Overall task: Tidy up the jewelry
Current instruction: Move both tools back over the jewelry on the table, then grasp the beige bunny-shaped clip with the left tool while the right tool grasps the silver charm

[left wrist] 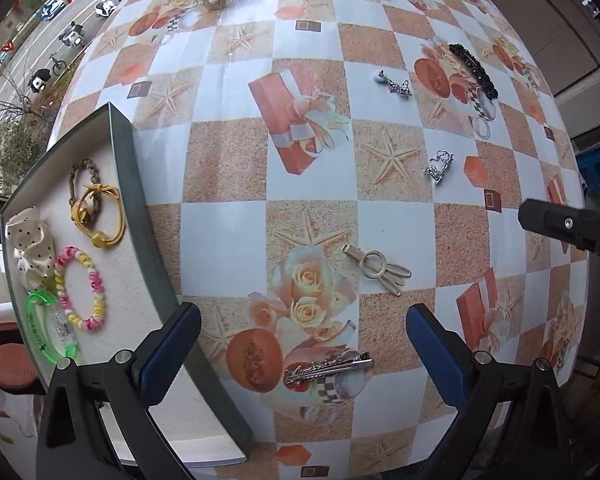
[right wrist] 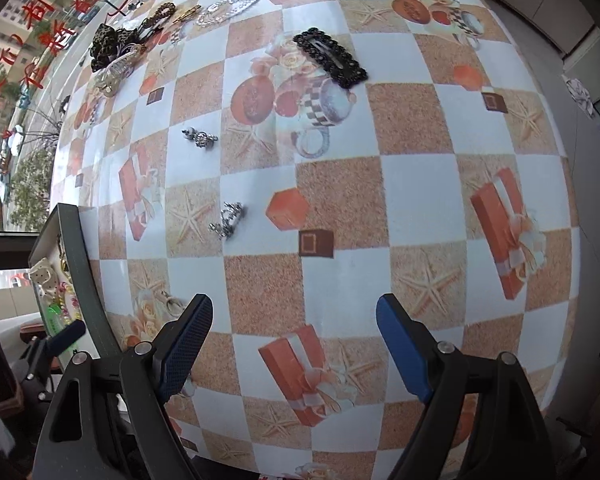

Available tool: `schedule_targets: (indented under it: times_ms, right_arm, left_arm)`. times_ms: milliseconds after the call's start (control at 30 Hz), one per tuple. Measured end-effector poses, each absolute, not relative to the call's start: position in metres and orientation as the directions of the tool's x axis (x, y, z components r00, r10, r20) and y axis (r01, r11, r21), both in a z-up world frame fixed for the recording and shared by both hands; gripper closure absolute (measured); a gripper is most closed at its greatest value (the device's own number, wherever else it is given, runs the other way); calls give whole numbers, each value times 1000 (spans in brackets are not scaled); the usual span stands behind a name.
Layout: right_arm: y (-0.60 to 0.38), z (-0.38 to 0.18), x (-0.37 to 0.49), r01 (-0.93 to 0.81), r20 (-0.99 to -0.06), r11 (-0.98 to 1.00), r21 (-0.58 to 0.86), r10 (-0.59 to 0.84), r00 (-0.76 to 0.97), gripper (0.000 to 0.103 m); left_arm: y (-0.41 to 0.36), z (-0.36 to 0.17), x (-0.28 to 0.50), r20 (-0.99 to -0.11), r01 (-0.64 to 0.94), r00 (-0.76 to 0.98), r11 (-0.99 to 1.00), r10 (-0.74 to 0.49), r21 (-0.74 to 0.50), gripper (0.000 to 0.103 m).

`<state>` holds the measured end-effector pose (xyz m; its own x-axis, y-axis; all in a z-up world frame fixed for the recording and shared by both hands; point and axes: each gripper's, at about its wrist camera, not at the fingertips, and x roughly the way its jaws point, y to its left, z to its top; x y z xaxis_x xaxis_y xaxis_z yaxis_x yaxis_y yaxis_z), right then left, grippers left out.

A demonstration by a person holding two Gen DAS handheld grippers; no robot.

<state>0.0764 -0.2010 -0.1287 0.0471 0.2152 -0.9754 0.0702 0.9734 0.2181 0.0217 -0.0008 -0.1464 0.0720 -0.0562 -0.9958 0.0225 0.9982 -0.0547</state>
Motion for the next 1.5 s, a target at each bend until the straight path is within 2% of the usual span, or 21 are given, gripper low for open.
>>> schedule_targets:
  times_ms: [133, 167, 400, 500, 633, 667, 700, 867, 933, 1000, 1100, 1200, 1267, 1333, 1400, 1433, 1467, 1500]
  right_arm:
    - [-189, -136, 89, 58, -969, 968, 246, 244, 44, 17]
    - [-187, -138, 91, 53, -968, 967, 250, 248, 43, 18]
    - [-166, -154, 108, 1, -965, 966, 260, 260, 18, 43]
    - [-159, -162, 113, -14, -966, 966, 260, 260, 6, 51]
    - [-149, -171, 117, -38, -968, 968, 249, 249, -10, 60]
    - [-147, -174, 119, -47, -970, 969, 243, 242, -14, 63]
    - [-145, -174, 119, -52, -971, 970, 238, 237, -13, 66]
    - [-131, -174, 124, -116, -985, 979, 169, 171, 3, 80]
    - [-127, -174, 125, -136, -989, 980, 148, 150, 7, 84]
    - [-124, -175, 125, -144, -991, 981, 133, 135, 9, 93]
    - [-121, -176, 125, -148, -992, 982, 119, 123, 16, 97]
    - [-121, -176, 124, -139, -991, 982, 127, 131, 21, 100]
    - [-122, -176, 123, -130, -990, 982, 137, 141, 21, 100]
    - [-123, -176, 122, -122, -989, 983, 140, 144, 22, 100]
    - [-132, -177, 121, -113, -988, 983, 146, 150, 23, 100]
    - [-134, -177, 119, -108, -988, 983, 148, 151, 25, 100]
    - [-139, -176, 117, -104, -988, 983, 151, 154, 27, 100]
    - [-142, -175, 115, -100, -987, 983, 153, 157, 29, 100]
  left_arm:
    - [-4, -153, 23, -995, 0, 78, 998, -55, -55, 1]
    - [-5, -155, 23, -995, -4, 81, 999, -51, -52, 7]
    - [-9, -168, 26, -994, -26, 82, 997, -76, -79, 8]
    - [-10, -173, 27, -992, -28, 84, 995, -93, -95, 18]
    - [-11, -180, 29, -991, -35, 79, 993, -109, -112, 20]
    - [-12, -183, 30, -991, -34, 76, 993, -111, -114, 27]
    - [-13, -185, 31, -991, -33, 69, 993, -113, -115, 29]
    - [-19, -193, 29, -992, -20, 73, 994, -102, -104, 30]
    - [-24, -194, 30, -992, -15, 73, 995, -101, -102, 33]
    - [-30, -195, 31, -993, -2, 76, 996, -88, -88, 33]
    - [-43, -194, 39, -994, 11, 79, 997, -82, -81, 36]
    - [-58, -193, 45, -993, 25, 80, 996, -92, -91, 48]
    - [-65, -191, 47, -991, 33, 78, 994, -111, -109, 63]
    - [-69, -190, 48, -990, 36, 73, 992, -124, -122, 69]
    - [-73, -190, 49, -989, 38, 71, 991, -133, -130, 70]
    - [-68, -190, 51, -988, 37, 73, 990, -140, -137, 75]
    - [-67, -190, 53, -984, 35, 77, 987, -158, -156, 93]
    - [-59, -189, 51, -983, 36, 71, 985, -169, -167, 93]
